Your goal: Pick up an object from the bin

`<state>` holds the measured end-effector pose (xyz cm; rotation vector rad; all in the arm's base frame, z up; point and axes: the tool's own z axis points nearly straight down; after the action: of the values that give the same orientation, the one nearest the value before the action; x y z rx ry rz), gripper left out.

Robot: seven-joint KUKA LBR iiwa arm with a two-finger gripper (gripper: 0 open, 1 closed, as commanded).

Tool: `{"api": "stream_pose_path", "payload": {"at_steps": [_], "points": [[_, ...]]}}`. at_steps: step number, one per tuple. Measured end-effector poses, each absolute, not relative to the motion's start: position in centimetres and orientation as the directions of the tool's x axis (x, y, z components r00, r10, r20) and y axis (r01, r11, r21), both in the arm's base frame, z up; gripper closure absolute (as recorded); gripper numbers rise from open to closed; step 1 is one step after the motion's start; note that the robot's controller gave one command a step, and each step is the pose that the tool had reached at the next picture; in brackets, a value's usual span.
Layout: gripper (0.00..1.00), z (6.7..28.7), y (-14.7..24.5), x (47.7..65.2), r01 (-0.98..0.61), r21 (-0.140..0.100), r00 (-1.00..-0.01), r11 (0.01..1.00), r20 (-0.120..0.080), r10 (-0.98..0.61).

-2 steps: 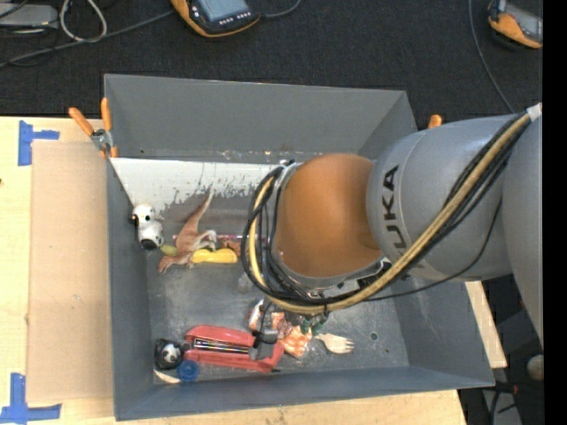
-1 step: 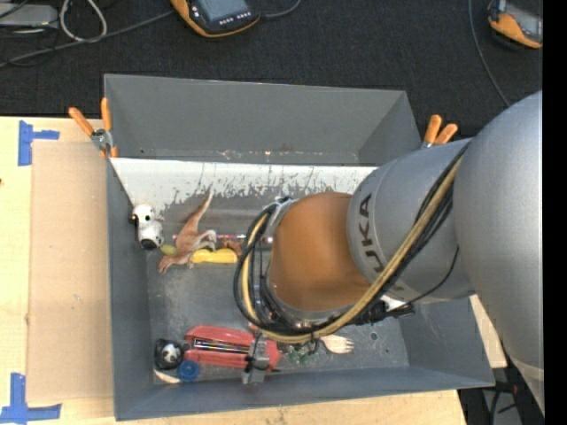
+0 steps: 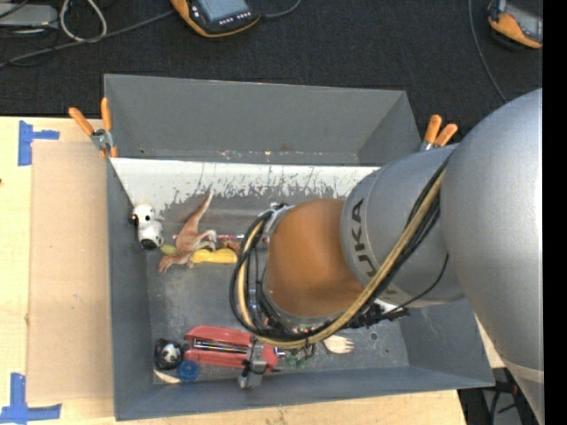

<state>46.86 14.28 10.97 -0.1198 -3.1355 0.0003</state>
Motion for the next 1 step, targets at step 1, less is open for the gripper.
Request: {"api": "stream_pose_path", "payload": {"at_steps": [1], "points": [[0.00,11.09,14.84,47.01,0.429,-0.004,-0.903,0.903,0.007,0.429]]}}
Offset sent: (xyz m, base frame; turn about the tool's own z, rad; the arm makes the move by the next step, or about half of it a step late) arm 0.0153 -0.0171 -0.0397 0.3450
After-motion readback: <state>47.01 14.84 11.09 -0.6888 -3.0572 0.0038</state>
